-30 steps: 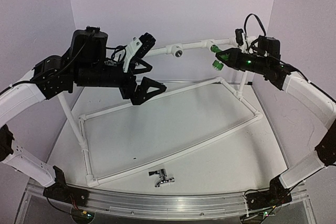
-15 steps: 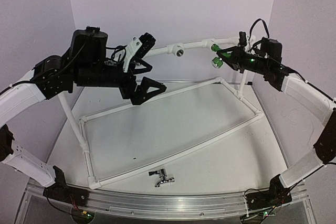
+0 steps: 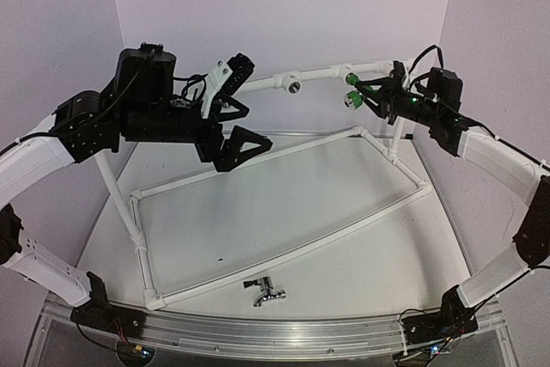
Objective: Install the water faucets
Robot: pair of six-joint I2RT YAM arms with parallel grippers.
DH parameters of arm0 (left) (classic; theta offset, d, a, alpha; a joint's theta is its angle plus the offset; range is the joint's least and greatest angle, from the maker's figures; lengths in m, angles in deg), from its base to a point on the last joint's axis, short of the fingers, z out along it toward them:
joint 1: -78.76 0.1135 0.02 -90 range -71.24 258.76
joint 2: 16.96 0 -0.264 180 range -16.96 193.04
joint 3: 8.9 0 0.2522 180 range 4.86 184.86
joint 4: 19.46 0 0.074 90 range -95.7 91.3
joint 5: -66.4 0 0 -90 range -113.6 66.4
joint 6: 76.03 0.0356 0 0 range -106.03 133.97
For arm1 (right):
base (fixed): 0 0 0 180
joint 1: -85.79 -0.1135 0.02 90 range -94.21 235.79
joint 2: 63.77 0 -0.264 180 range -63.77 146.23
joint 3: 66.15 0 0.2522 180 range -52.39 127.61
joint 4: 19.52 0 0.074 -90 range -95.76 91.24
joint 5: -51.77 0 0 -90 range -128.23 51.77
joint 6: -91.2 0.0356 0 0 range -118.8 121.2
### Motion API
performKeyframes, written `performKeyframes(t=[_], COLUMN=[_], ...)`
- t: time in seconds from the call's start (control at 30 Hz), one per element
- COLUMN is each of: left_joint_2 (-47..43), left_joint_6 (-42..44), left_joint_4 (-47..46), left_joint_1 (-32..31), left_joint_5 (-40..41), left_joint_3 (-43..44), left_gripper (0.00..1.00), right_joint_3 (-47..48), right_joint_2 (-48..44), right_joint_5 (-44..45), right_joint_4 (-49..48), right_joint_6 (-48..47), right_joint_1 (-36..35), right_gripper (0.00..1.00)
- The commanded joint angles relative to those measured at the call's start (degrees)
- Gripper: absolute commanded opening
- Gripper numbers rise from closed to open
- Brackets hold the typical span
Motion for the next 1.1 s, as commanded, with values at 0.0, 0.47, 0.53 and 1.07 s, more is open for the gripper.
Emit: performKeyframes(t=[0.0,0.47,0.53,1.07], left_joint_2=[-1.65,-1.97,-1.99,-2.04], left_joint_6=[-0.49,-0.44,-0.43,-0.74], left_joint_4=[-2.99,-3.31,-3.41,-3.36], left_joint_1=[0.13,0.13,0.13,0.13], left_joint_5=[0.28,0.55,0.54,0.45], left_joint_3=[-0.13,-0.78,-0.88,-1.03], left_gripper=[0.96,0.96,0.96,0.96], right_joint_3=[-1.42,-2.36,-2.29,-2.3], right_joint_2=[0.01,-1.41,-2.0,-7.58], right_joint_5=[-4.61,-6.89,-7.03,-5.77], right_joint_4=[-1.19,-1.28,-1.24,1.56], right_joint_6=[5.58,4.23,3.32,-4.66], right_joint_1=[0.81,2.17,2.18,4.8], right_gripper=[0.18,0.51,0.59,0.98])
